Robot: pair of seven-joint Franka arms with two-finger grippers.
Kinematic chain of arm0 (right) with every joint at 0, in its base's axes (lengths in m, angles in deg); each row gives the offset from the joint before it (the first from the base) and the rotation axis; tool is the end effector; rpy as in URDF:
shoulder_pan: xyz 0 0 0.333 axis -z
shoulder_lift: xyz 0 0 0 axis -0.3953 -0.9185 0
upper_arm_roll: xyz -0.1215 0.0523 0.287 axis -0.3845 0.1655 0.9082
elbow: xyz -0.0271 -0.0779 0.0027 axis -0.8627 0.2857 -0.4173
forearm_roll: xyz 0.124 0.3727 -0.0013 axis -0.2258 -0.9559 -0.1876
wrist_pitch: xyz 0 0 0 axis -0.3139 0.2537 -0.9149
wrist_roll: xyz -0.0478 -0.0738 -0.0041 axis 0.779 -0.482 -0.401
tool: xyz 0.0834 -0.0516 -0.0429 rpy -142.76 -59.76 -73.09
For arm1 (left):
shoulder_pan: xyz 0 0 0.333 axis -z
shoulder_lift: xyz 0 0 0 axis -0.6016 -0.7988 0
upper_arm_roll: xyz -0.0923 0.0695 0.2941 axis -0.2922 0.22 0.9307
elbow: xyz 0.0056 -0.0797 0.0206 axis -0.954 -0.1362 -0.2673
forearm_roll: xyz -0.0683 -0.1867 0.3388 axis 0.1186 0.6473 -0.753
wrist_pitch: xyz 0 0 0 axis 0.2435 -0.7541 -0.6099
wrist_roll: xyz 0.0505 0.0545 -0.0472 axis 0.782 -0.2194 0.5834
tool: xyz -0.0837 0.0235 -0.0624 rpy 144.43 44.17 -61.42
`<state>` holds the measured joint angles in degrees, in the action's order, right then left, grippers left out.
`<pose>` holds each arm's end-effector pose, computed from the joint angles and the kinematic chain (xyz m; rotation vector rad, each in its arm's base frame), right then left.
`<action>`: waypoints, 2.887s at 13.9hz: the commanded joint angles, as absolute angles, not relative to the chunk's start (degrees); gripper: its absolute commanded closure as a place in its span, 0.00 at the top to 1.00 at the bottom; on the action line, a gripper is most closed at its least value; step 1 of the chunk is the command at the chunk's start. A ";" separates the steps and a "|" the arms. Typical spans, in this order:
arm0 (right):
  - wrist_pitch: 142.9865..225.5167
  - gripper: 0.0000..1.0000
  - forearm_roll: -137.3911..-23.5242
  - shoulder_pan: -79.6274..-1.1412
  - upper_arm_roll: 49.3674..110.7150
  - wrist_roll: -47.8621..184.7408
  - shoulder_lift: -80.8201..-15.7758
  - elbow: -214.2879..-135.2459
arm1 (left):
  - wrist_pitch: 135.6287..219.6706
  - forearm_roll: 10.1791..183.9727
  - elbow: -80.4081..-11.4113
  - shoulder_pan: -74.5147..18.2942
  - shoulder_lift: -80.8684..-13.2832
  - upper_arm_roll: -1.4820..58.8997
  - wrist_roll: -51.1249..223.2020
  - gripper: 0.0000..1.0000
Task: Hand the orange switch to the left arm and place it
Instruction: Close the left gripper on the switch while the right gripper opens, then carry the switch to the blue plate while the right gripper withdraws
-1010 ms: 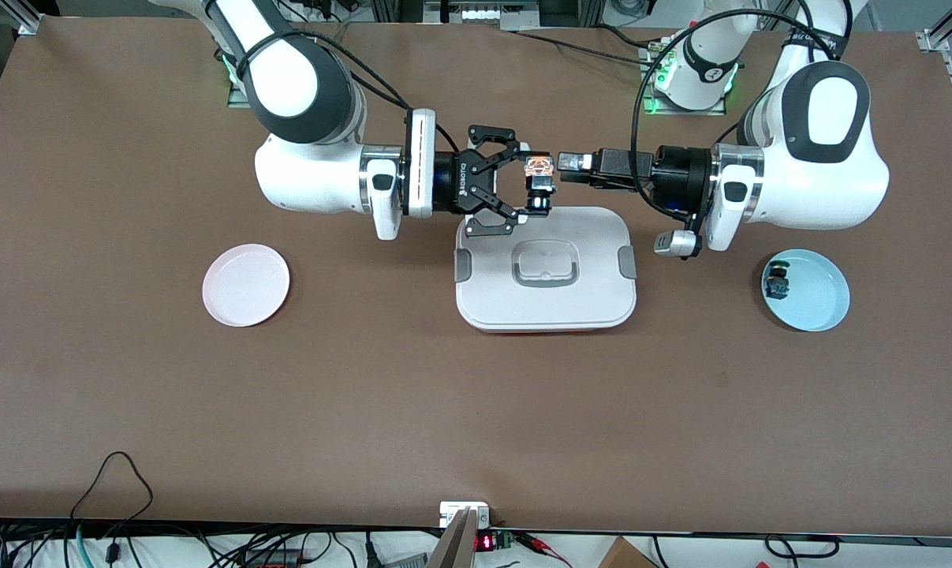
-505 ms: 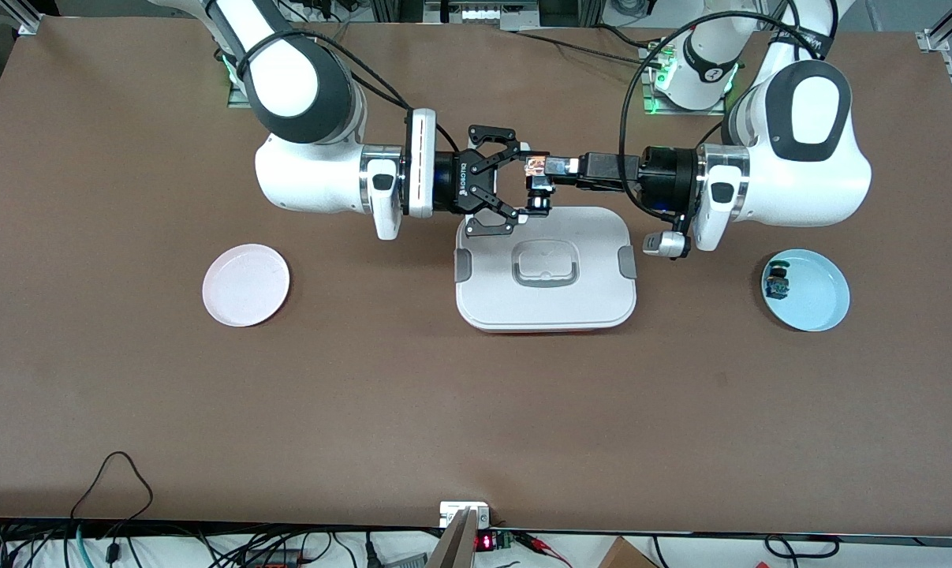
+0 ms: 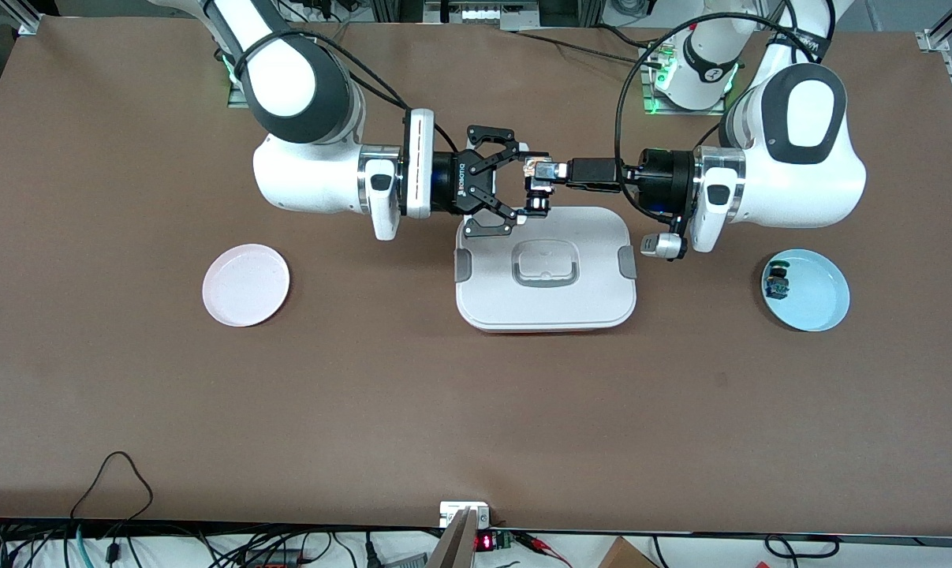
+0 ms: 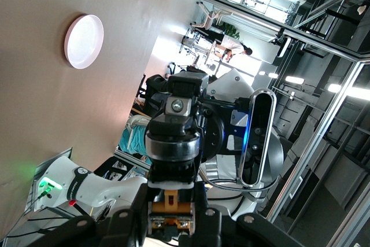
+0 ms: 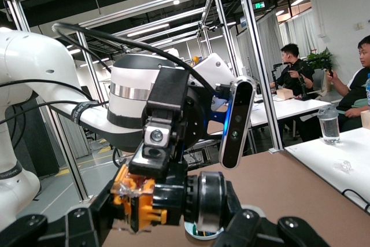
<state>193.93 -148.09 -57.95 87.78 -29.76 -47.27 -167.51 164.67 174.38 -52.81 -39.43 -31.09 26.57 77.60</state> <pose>0.5463 0.4506 0.4671 -1.3571 -1.0272 -1.0096 0.5603 -0.2554 0.4933 1.6724 0.2370 -0.3868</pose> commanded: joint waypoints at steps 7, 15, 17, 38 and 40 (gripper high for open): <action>195.19 1.00 -149.26 -58.97 87.16 -30.33 -45.58 -168.82 | 164.81 175.18 -52.81 -39.62 -30.77 26.56 77.13 0.00; 194.58 1.00 -148.73 -58.35 84.36 -30.06 -44.44 -170.05 | 156.92 159.57 -52.28 -48.91 -30.51 26.82 73.53 0.00; 192.75 1.00 -147.94 -58.27 81.90 -30.33 -43.47 -171.71 | 153.32 153.07 -52.28 -53.40 -30.68 26.99 71.69 0.00; 172.96 1.00 -100.85 -53.70 65.10 36.07 -41.18 -172.86 | 173.50 58.46 -47.71 -66.43 -52.65 27.26 81.08 0.00; 172.96 1.00 -92.79 -53.70 65.10 43.21 -41.18 -172.78 | 175.53 58.38 -48.15 -66.52 -53.97 27.35 82.91 0.00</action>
